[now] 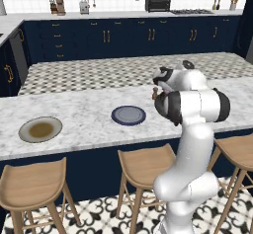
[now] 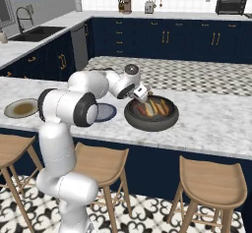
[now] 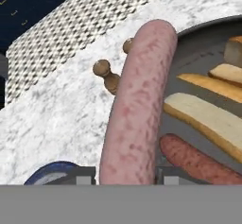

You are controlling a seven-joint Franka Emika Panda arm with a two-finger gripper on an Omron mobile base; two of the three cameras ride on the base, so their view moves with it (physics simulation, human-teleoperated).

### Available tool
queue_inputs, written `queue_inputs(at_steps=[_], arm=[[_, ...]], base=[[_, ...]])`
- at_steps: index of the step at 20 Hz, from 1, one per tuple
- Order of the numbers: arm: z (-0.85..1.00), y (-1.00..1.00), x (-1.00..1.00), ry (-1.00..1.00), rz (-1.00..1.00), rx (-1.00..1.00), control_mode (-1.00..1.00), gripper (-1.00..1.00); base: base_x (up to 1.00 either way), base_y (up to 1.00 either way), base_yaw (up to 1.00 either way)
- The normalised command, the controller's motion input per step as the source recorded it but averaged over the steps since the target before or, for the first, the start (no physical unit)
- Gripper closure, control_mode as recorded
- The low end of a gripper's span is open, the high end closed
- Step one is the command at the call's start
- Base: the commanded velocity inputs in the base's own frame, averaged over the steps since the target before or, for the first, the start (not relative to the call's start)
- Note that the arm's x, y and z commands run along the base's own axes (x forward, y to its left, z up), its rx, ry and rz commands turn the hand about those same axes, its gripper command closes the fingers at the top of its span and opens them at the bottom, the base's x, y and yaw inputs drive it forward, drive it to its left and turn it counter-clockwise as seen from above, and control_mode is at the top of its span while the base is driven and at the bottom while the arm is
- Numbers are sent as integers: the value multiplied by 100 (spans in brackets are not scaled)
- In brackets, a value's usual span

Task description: Place one bun and one sausage from the bowl on each plate.

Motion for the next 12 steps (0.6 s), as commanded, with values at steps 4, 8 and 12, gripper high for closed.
queue_inputs(at_steps=[4,8,12], arm=[[29,100,-75,-1,8,-10,-100,100],[51,100,-30,2,12,-6,-100,100],[12,100,-10,16,14,-4,-100,100]], base=[[0,0,0],[0,0,0],[0,0,0]])
